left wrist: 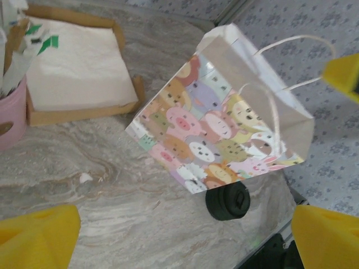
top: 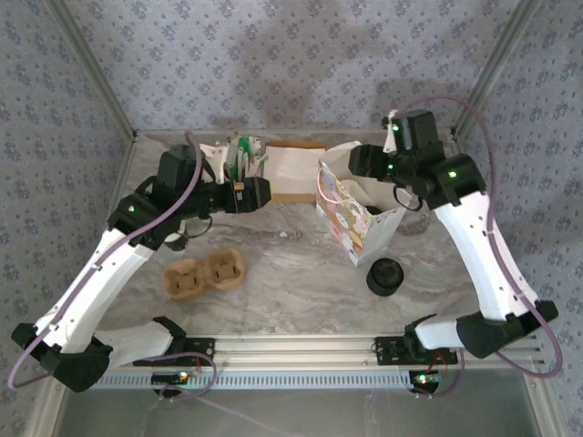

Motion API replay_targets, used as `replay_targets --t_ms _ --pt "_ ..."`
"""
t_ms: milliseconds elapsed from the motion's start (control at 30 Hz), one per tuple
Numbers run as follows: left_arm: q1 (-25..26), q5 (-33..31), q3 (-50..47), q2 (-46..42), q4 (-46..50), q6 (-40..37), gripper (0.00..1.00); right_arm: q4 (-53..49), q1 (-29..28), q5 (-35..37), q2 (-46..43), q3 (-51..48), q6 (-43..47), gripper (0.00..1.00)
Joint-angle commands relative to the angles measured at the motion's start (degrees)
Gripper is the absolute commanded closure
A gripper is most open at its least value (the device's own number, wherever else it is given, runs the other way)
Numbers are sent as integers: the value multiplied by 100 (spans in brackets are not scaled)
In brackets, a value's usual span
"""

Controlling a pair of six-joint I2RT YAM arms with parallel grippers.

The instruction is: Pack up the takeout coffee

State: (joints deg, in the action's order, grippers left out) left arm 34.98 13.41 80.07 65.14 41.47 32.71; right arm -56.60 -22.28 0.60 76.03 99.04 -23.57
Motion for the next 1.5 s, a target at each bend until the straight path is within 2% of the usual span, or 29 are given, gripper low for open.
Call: replay_targets --t_ms 0,200,333,467,667,833,1000,1200,1467 --pt "21 -108 -257 -74 -185 184 4 84 413 -240 -412 -31 201 27" --pt "425 -372 -778 77 -509 424 9 363 1580 -666 -840 -378 171 27" --pt "756 -466 -1058 272 -899 645 20 859 2523 -1289 -1198 -1019 -94 31" --pt "1086 -552 -1152 635 -1201 774 32 1382 3461 -1764 -1503 -1862 -634 40" --pt "1335 -564 -1155 1145 -1526 868 38 2189 4156 -2189 -1599 -3336 -1204 43" --pt "1441 -541 -1134 1517 -1850 970 41 2775 4232 -2300 -1328 -4078 -1310 46" --pt "1455 -554 -933 1954 -2121 1003 46 3181 4045 -2429 -938 -4596 -1297 46" --pt "1383 -611 -450 2508 -2135 915 46 3278 3607 -2648 -396 -4689 -1039 45" --pt "1220 -584 -100 2910 -2180 952 46 3302 3086 -2565 -404 -4883 -1012 45"
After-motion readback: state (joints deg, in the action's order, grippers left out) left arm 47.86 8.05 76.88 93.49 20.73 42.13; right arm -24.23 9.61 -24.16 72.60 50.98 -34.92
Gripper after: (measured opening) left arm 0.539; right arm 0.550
